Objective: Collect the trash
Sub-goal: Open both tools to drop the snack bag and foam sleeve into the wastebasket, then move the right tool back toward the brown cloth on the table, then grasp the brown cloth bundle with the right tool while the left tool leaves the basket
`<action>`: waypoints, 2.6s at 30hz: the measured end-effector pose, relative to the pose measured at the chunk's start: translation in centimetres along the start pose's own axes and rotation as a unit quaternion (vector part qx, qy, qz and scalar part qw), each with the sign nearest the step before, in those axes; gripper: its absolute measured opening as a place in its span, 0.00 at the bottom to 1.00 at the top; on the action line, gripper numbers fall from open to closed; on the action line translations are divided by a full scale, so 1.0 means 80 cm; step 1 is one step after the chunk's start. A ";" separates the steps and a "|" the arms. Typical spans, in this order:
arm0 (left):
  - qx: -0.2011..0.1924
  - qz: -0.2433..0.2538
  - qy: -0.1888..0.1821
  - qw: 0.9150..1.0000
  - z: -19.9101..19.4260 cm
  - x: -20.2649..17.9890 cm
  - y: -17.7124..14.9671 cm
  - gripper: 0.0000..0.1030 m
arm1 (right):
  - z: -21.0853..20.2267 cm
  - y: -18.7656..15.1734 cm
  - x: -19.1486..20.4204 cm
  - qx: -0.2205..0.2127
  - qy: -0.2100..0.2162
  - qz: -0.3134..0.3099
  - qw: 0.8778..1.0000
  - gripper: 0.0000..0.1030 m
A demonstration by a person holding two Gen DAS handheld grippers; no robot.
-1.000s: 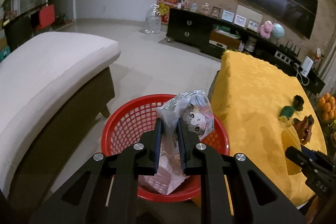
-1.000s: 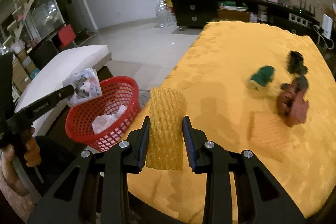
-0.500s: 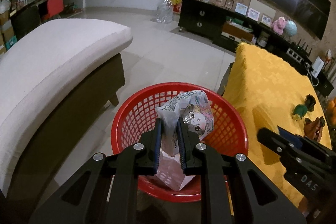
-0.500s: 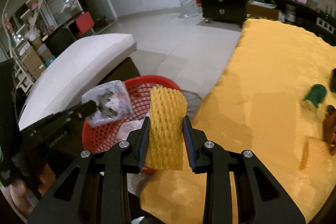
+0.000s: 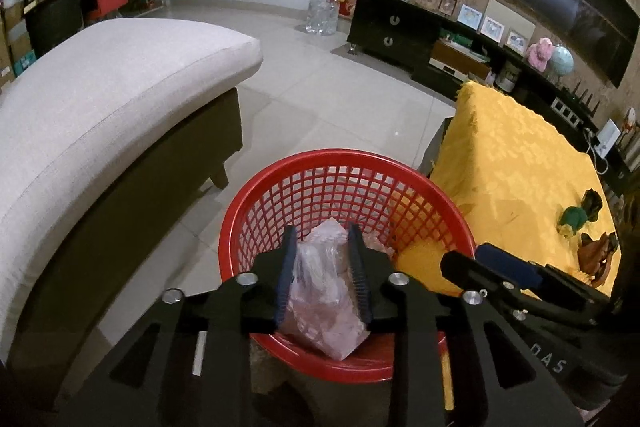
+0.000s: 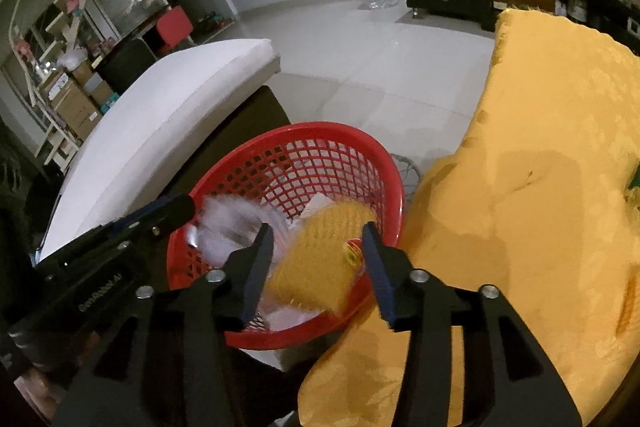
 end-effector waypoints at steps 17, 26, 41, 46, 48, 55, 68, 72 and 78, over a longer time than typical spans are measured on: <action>-0.024 -0.012 0.008 1.000 -0.010 0.004 0.009 0.67 | -0.037 -0.010 -0.023 -0.027 -0.029 0.004 0.999 0.57; -0.031 -0.008 -0.002 0.999 -0.012 -0.003 0.010 0.72 | -0.073 -0.021 -0.054 -0.047 -0.071 -0.003 0.996 0.61; -0.025 0.029 -0.016 0.999 -0.014 -0.040 0.000 0.73 | -0.178 -0.039 -0.177 -0.101 -0.194 0.014 0.976 0.72; -0.026 0.047 -0.021 0.998 -0.017 -0.057 -0.005 0.73 | -0.211 -0.041 -0.247 -0.121 -0.255 0.057 0.958 0.82; -0.026 0.053 -0.022 0.998 -0.017 -0.061 -0.007 0.73 | -0.215 -0.041 -0.267 -0.122 -0.270 0.071 0.952 0.86; -0.021 0.069 -0.026 0.997 -0.014 -0.072 -0.013 0.73 | -0.194 -0.032 -0.313 -0.110 -0.296 0.085 0.945 0.88; -0.009 0.099 -0.020 0.995 -0.003 -0.091 -0.023 0.73 | -0.151 -0.033 -0.341 -0.089 -0.286 0.061 0.952 0.80; -0.007 0.112 -0.021 0.993 -0.001 -0.099 -0.027 0.73 | -0.147 -0.040 -0.347 -0.076 -0.271 0.071 0.957 0.62; -0.010 0.130 -0.022 0.991 -0.001 -0.113 -0.031 0.73 | -0.167 -0.040 -0.341 -0.091 -0.262 0.072 0.958 0.57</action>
Point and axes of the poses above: each gripper's, at about its wrist camera, not at the fingertips, and z roughly the way its jaws point, x to its left, y to its top, the point moved 6 cm from there along z, roughly the way its jaws point, and after that the axes turned 9 degrees about -x, right-handed, at the moved point
